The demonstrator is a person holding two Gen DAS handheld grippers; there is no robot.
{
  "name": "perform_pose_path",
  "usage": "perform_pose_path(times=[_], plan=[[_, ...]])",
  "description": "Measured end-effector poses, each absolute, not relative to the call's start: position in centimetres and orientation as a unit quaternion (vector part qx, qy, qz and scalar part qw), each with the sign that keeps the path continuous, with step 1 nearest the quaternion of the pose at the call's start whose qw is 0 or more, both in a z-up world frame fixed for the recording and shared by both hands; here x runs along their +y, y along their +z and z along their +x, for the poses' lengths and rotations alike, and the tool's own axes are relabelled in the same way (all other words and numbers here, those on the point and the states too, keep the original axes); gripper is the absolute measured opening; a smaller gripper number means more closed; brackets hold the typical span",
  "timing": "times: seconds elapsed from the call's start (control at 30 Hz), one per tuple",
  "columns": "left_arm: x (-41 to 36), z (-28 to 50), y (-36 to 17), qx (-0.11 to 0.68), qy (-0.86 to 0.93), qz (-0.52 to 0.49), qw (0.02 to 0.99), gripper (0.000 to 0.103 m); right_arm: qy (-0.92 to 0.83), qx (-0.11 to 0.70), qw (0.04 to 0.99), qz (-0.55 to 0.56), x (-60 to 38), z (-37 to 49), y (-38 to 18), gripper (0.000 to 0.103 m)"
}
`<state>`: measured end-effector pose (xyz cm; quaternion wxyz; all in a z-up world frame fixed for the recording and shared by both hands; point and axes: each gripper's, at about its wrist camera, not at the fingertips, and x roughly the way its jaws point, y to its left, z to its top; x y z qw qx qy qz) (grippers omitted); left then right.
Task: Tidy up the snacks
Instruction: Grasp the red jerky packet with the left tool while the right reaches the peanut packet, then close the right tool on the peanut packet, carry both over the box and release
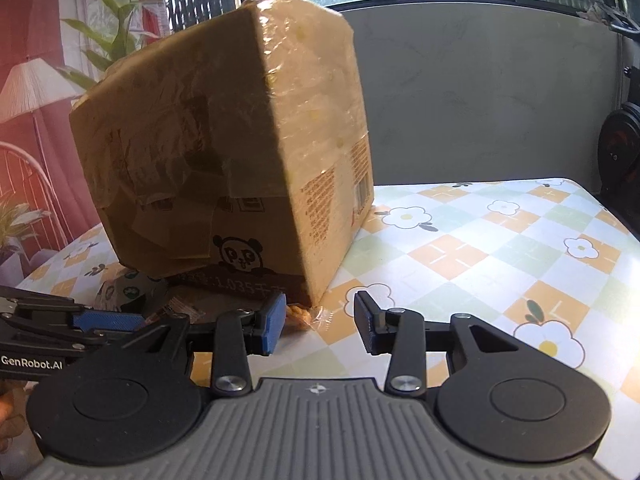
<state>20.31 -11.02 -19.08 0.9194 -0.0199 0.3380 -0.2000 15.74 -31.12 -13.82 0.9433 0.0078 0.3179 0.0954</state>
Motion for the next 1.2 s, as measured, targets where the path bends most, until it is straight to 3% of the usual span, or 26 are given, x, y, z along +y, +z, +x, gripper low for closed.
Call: perform_pose_path(times=[0.07,0.13,0.5,0.7,1.2], plan=[[-10.0,20.0,-18.8,0.333,-0.196,-0.030,0.922,0.040,0.103,0.326,0.940,-0.005,-30.0,16.7,-13.7,0.058],[-8.7,19.5,-18.5,0.328,-0.190,-0.041,0.924,0.040,0.104,0.343,0.933,-0.017,-29.2,17.9,-14.0,0.061],[-4.9,17.8,-17.6,0.315,-0.171,-0.087,0.929,0.040,0.032,0.410,0.911,0.001,-27.5,21.1,-16.3,0.066],[-4.2,17.9,-17.6,0.308,-0.176,-0.100,0.929,0.040,0.034,0.413,0.910,-0.009,-26.7,20.0,-16.2,0.048],[-3.3,16.6,-15.6,0.285,-0.185,-0.100,0.935,0.040,0.066,0.377,0.924,0.006,-24.4,13.4,-14.0,0.045]])
